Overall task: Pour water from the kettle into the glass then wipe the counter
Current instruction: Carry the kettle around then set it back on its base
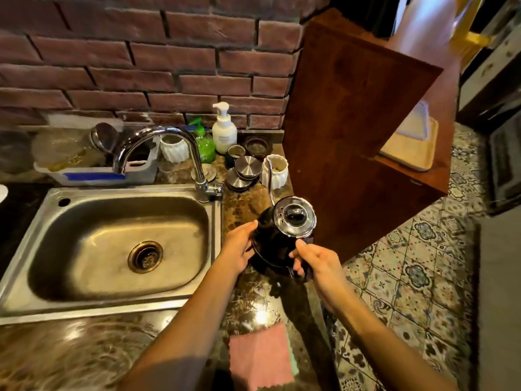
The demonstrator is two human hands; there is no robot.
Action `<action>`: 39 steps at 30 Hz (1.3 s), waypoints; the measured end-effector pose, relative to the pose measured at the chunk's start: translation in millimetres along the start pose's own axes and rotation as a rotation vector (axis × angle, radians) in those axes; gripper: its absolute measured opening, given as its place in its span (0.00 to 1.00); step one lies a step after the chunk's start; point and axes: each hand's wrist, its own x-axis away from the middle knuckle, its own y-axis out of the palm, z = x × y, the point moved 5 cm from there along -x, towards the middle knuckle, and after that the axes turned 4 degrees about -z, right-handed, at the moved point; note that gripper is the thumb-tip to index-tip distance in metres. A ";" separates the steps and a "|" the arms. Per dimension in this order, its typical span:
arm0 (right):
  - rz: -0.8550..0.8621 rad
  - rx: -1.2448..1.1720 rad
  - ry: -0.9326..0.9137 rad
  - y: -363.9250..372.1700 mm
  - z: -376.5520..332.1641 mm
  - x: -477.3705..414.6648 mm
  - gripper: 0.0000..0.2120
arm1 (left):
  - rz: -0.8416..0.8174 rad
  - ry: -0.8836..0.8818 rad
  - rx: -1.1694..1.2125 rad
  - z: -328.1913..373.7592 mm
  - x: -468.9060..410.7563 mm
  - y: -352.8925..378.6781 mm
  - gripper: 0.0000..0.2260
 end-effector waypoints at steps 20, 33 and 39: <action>0.101 -0.059 0.056 6.5 36.8 -18.1 0.25 | -0.014 -0.001 -0.200 -4.0 -36.4 -5.7 0.16; 0.132 0.030 0.044 30.8 26.4 -30.1 0.22 | 0.091 0.076 -0.325 0.7 -38.3 -8.6 0.18; 0.275 0.051 0.026 5.0 23.6 -28.4 0.24 | 0.023 0.069 -0.368 -3.8 -31.0 0.8 0.16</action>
